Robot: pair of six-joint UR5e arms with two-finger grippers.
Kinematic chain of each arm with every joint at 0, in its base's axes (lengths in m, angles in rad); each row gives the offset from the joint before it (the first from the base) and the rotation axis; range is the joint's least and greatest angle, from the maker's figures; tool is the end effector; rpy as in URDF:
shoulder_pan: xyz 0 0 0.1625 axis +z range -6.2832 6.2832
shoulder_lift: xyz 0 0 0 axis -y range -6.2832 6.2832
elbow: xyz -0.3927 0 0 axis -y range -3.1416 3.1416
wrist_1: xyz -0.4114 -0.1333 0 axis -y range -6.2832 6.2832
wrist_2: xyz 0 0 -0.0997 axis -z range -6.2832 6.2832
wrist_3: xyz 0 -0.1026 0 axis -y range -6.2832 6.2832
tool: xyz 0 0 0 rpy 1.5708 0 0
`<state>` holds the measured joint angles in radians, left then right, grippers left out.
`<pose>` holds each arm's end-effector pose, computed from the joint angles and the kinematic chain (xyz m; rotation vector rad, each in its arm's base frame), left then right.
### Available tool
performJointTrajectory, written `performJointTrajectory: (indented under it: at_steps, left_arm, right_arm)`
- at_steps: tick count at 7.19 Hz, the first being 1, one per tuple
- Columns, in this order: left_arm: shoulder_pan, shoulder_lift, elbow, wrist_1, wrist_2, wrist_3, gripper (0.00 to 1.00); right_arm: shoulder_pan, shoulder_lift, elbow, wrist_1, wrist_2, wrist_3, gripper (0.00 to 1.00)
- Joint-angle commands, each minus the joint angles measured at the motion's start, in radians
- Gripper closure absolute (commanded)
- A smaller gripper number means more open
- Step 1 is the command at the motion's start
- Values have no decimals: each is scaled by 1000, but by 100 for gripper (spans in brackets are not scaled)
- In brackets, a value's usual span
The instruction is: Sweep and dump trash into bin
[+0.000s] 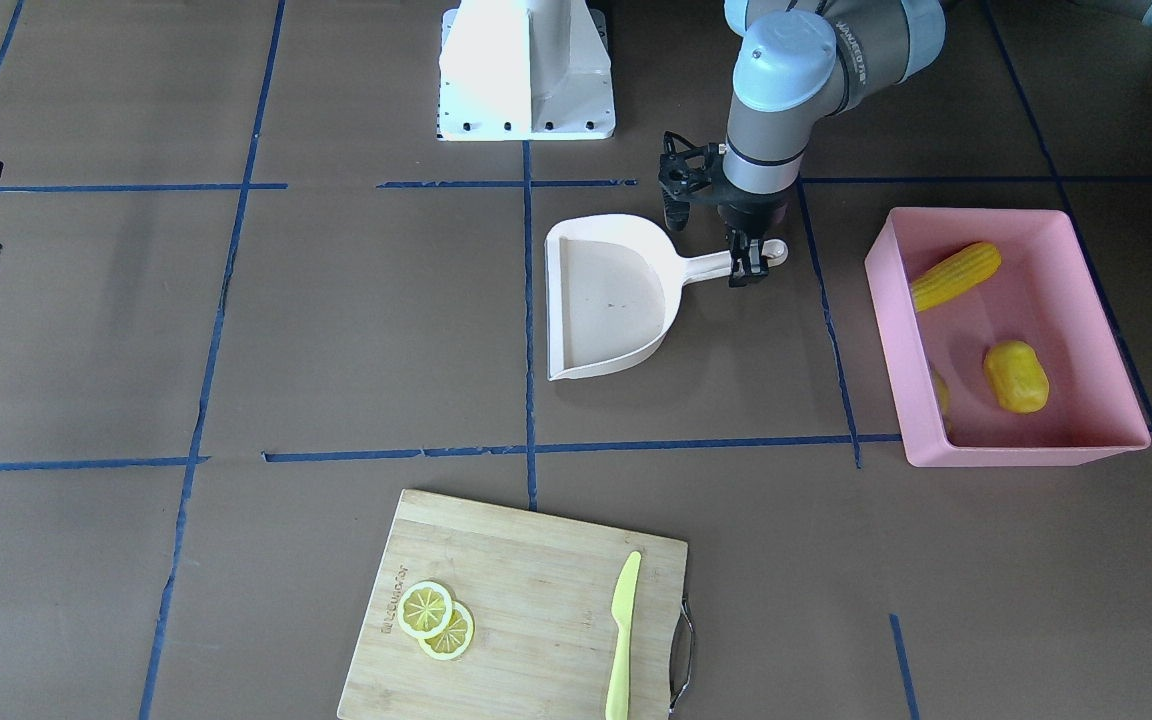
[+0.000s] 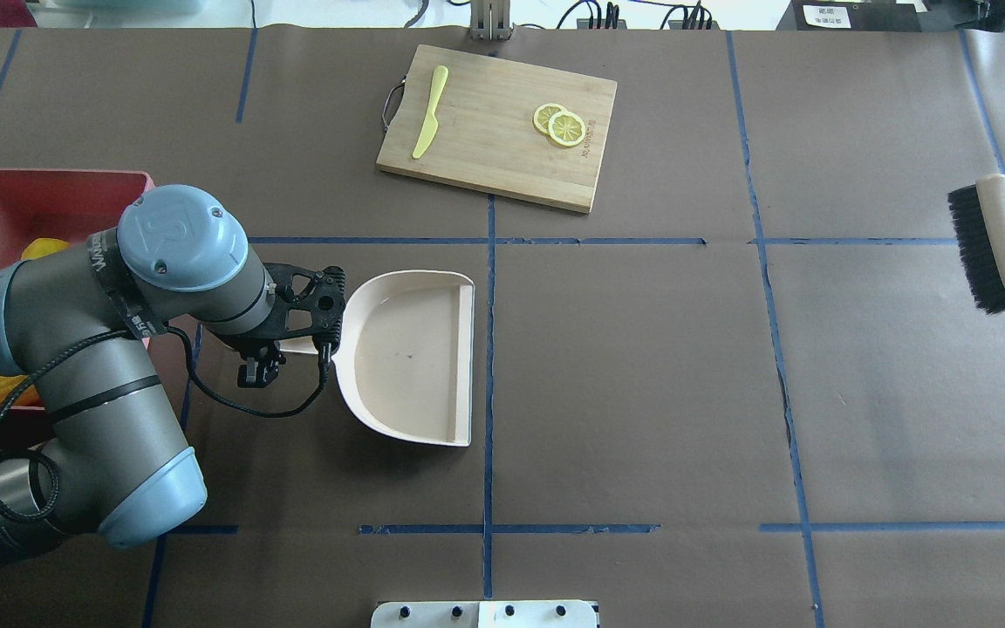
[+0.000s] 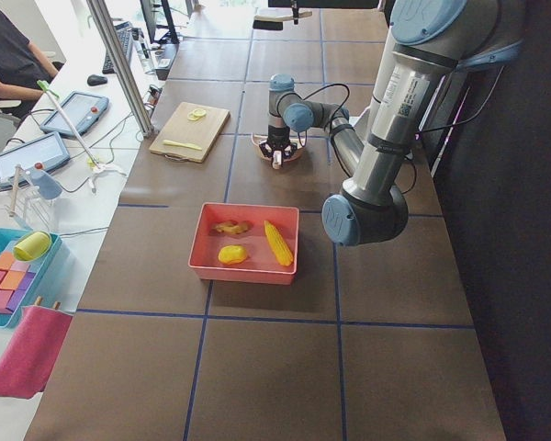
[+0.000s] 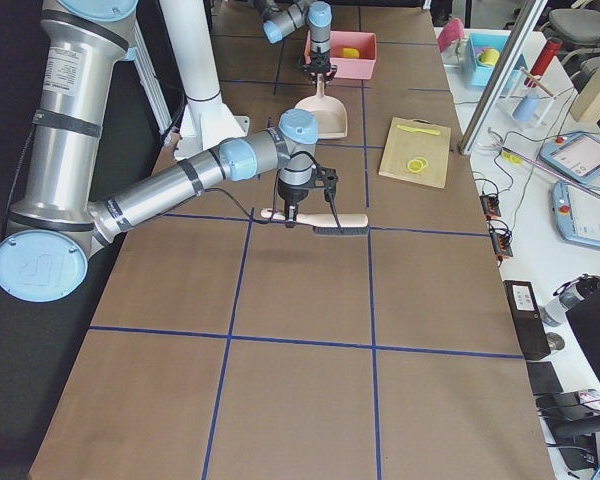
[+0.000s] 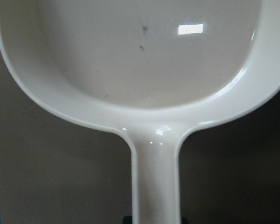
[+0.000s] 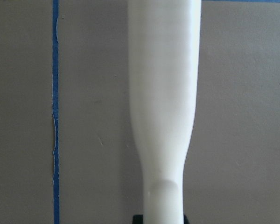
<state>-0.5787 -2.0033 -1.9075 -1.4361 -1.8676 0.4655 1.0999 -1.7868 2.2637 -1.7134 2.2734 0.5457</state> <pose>0.4447 -0.4139 0.2528 0.5890 0.4866 1.4878 -0.1223 -0.3879 0.3985 -0.0588 -0.7635 -0.0463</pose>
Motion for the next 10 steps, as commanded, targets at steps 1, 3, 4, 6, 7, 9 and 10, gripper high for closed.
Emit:
performJointTrajectory:
  at_steps: [1,3,4,6,7,9,10]
  left_arm:
    - [6,0,4,-1,8,-2,82]
    - [11,1,4,-4,7,-8,64]
    - [10,1,-1,-13,5,-2,34]
    - [-33,6,-40,-12,5,5,0]
    - [-65,14,-65,-6,1,-4,0]
    - [-218,97,-73,2,-52,-11,0]
    - [-339,112,-52,5,-143,-11,0]
  right_arm:
    - [0,1,0,0,0,0,94]
    - [0,-2,-1,0,2,0,94]
    - [0,-5,-3,0,0,-1,94]
    - [0,-9,-7,0,0,-4,94]
    - [2,-28,-6,0,2,-28,94]
    - [14,-69,-12,-2,3,-111,94]
    - [17,-97,-19,0,3,-140,93]
